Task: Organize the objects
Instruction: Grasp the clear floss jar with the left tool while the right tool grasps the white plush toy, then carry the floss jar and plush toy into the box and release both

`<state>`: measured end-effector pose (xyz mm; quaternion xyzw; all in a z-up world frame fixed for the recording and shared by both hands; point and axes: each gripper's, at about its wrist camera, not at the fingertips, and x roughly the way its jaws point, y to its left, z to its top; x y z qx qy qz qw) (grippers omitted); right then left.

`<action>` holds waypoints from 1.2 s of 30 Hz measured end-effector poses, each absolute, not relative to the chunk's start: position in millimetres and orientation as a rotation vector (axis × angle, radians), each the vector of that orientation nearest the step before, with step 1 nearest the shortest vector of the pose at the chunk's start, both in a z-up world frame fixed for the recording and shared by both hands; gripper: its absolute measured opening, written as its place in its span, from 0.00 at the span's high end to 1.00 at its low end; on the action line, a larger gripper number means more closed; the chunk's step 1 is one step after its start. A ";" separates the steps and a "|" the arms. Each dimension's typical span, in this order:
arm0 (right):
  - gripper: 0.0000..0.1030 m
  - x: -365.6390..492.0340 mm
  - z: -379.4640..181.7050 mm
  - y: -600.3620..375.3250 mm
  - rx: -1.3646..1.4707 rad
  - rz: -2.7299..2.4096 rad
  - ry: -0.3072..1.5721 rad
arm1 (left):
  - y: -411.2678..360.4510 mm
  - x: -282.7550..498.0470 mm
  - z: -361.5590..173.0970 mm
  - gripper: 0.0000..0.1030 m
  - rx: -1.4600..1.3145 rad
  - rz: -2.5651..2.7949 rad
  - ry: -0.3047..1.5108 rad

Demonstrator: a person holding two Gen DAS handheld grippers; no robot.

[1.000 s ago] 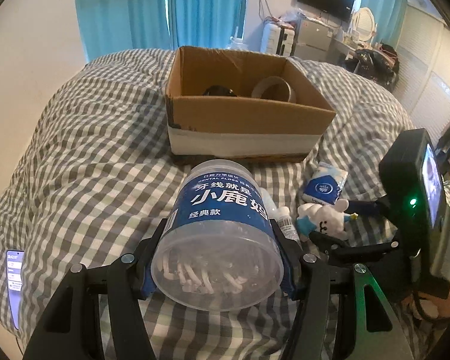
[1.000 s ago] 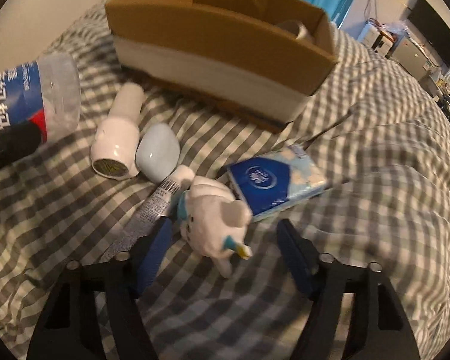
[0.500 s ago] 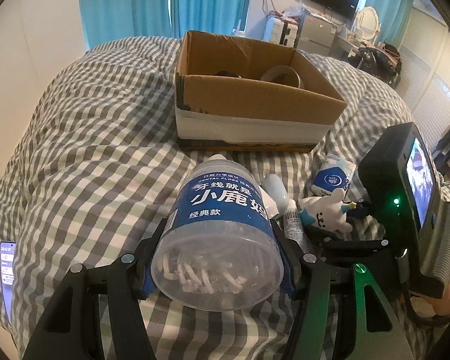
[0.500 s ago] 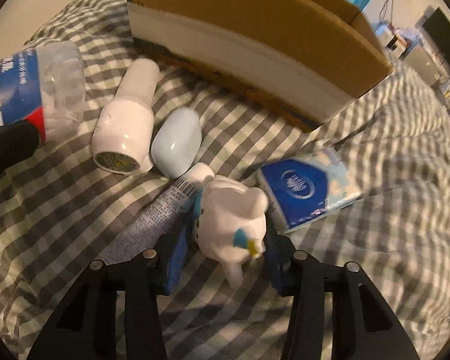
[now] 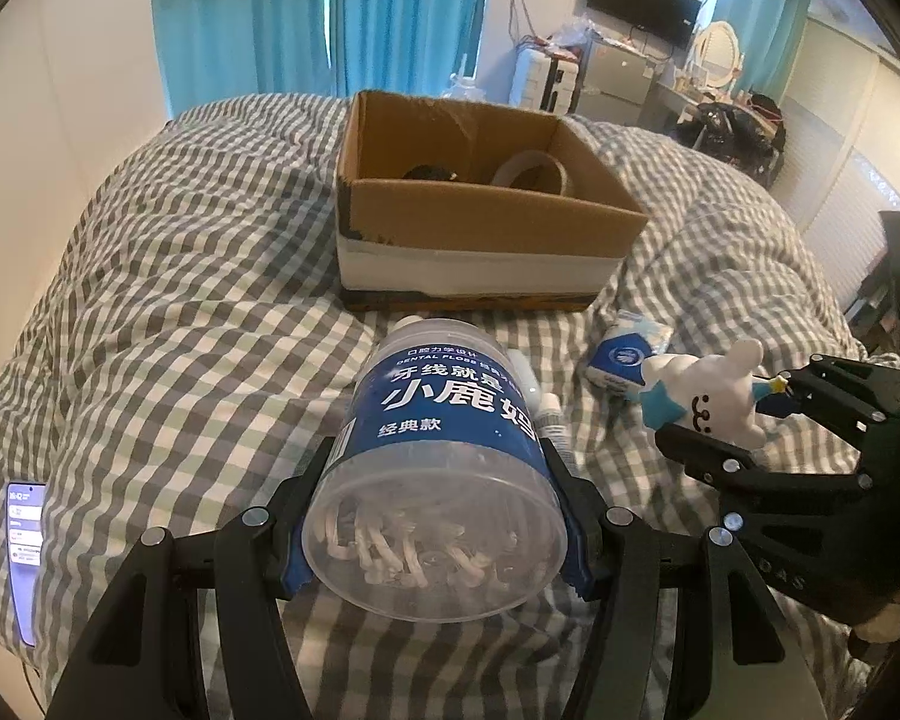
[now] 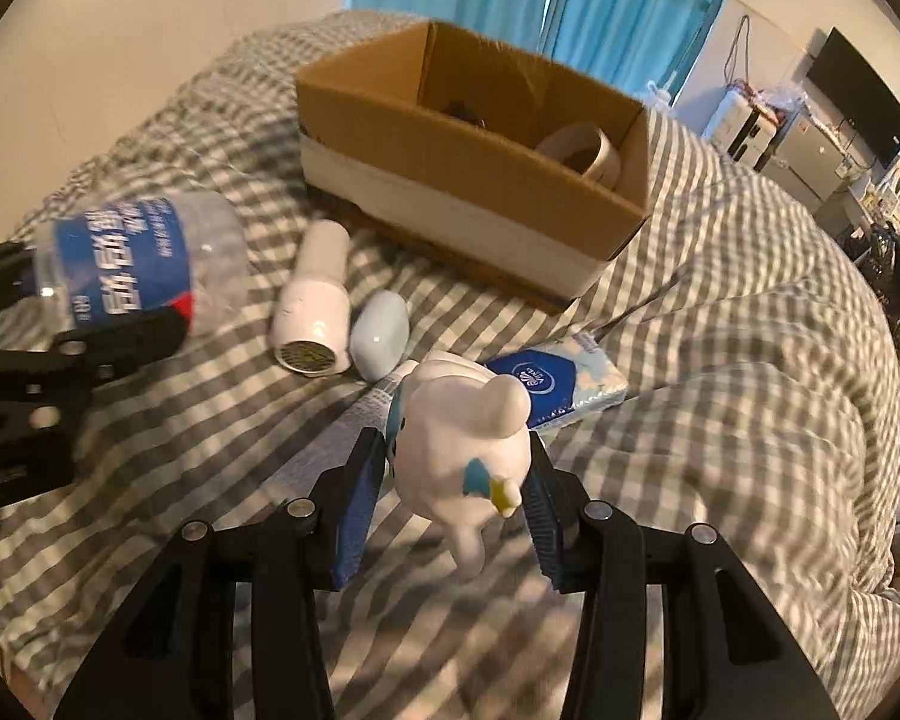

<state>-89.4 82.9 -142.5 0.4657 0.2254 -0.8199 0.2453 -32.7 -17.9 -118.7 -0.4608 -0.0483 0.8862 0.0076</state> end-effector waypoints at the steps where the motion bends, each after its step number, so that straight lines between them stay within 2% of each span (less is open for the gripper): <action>1: 0.57 -85.1 -138.8 82.8 1.260 -2.241 0.615 | -16.0 -31.1 -116.7 0.39 -1.434 2.770 -0.148; 19: 0.57 -45.6 -62.1 85.7 1.037 -2.340 0.607 | -6.2 -10.1 -62.2 0.39 -1.267 2.798 -0.122; 28: 0.57 -74.7 -27.0 75.2 0.952 -2.386 0.573 | -14.6 -54.2 -25.2 0.39 -1.160 2.890 -0.022; 36: 0.57 -135.6 -15.9 58.9 0.945 -2.395 0.598 | -26.8 -112.4 -15.9 0.39 -1.137 2.916 0.018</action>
